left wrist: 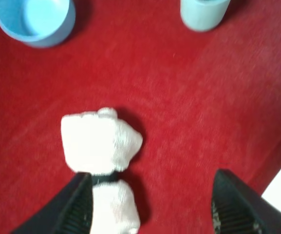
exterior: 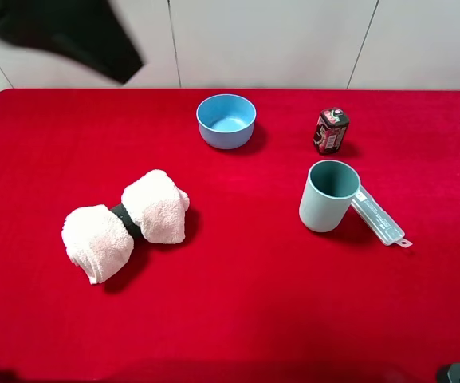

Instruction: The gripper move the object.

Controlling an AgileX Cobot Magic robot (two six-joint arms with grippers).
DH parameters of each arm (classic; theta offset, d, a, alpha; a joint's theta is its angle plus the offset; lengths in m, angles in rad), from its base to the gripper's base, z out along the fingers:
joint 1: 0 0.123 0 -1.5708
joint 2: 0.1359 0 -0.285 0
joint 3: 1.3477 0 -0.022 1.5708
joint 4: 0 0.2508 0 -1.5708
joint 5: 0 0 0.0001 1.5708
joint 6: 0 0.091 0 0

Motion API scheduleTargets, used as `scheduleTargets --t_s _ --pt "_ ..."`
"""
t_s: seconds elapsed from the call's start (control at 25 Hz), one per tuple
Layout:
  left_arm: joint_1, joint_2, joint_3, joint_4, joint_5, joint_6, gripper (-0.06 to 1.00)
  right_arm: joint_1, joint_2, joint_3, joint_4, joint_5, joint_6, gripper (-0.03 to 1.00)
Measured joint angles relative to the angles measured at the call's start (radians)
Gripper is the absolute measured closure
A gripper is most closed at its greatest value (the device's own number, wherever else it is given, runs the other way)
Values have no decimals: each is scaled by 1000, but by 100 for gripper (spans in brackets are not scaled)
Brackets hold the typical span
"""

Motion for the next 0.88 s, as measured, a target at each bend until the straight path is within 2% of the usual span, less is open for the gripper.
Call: scheduleTargets --t_s 0.28,0.6,0.88 --pt "0 -253 235 0 0 -3 39 0 0 0 0 0 0 27" --pt "0 -569 450 -2 0 -2 21 0 0 0 0 0 0 27" --pt "1 -714 604 0 0 -11 5 0 0 0 0 0 0 27"
